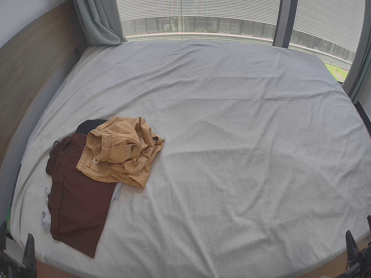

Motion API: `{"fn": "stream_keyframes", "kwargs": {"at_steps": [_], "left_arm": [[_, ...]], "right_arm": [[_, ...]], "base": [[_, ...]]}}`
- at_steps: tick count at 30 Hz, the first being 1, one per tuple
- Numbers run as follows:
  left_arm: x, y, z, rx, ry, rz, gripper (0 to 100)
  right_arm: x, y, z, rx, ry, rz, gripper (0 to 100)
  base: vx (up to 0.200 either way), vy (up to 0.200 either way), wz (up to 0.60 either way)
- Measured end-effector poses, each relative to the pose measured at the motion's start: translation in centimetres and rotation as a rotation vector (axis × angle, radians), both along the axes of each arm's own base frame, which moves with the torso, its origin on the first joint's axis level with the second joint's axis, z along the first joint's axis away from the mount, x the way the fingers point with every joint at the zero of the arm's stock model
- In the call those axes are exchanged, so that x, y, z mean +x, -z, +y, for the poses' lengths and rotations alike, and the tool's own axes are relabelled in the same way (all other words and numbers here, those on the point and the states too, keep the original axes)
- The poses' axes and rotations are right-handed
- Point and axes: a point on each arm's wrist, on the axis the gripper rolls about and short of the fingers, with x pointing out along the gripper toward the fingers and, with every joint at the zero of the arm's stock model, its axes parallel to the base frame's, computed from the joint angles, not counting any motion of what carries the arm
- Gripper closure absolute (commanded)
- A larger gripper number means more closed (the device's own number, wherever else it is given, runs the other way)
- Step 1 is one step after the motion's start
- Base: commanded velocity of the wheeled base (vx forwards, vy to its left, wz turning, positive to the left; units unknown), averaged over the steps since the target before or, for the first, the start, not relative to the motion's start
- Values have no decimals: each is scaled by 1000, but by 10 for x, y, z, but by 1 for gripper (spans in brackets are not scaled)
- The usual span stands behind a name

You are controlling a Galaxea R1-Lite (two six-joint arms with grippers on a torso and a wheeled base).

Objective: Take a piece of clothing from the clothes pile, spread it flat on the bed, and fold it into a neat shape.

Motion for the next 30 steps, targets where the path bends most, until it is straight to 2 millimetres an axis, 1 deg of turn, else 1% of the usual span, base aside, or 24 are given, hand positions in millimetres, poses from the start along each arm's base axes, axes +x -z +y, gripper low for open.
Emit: {"fn": "stream_keyframes", "kwargs": {"at_steps": [3, 8, 9, 18, 30], "left_arm": [[-1, -7, 0, 0, 2, -53, 0], [0, -2, 0, -1, 23, 17, 0], [0, -4, 0, -1, 26, 19, 0], [2, -33, 1, 2, 84, 15, 0], [18, -59, 0, 2, 140, 88, 0]], "right_arm": [[0, 0, 0, 0, 0, 0, 0], [0, 0, 0, 0, -1, 0, 0], [0, 0, 0, 0, -1, 0, 0], [0, 0, 0, 1, -3, 0, 0], [0, 0, 0, -1, -3, 0, 0]], "base": [[0, 0, 0], [0, 0, 0], [0, 0, 0], [0, 0, 0], [0, 0, 0]]}}
